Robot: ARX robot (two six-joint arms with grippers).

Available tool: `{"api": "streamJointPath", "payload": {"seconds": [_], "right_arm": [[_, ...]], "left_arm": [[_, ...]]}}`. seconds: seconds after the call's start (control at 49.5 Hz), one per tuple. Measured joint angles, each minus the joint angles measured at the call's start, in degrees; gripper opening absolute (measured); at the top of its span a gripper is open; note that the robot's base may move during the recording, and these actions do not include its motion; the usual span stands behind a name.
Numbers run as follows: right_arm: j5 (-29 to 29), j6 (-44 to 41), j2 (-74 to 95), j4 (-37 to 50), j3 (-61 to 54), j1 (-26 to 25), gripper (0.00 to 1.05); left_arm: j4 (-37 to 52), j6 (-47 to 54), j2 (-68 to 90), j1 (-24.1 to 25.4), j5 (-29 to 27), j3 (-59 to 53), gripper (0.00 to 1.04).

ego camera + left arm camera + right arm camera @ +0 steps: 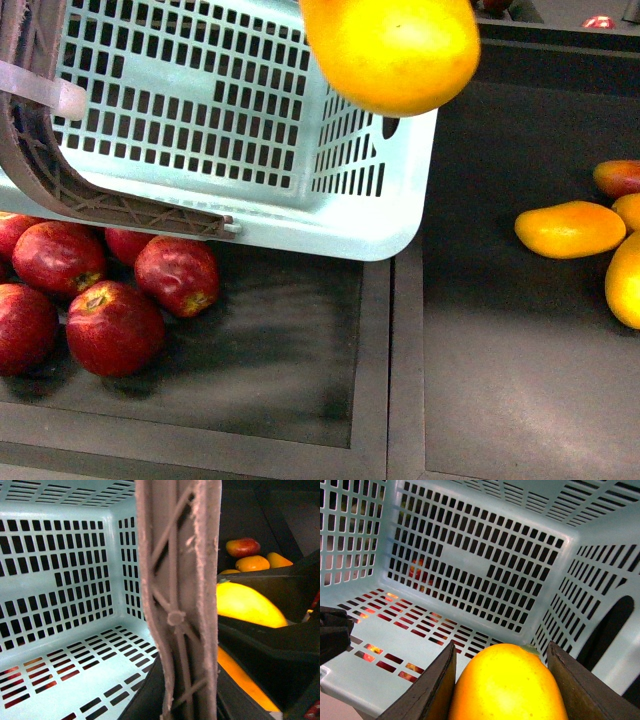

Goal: Pick mango and avocado into basket

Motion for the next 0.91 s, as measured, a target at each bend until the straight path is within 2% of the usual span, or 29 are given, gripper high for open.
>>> {"api": "streamJointPath", "payload": {"seconds": [0.324,0.425,0.647,0.91], "right_arm": [[3.2,2.6,6.4,5.0,3.3,1.0,0.49],[4.5,4.0,6.7,8.0,3.3,0.8,0.71],[8.2,4.4,1.9,15.8,-2.1,-1.5,0.99],[13.3,2.6,-14.2,22.1,-15.2,-9.6,0.97]], "left_arm": [[0.0,0.0,0.0,0.0,0.0,0.0,0.08],[0.0,0.0,0.0,0.0,0.0,0.0,0.08],[0.0,0.0,0.0,0.0,0.1,0.0,0.08],[0.0,-0.2,0.0,0.0,-0.2,0.0,0.08]]}}
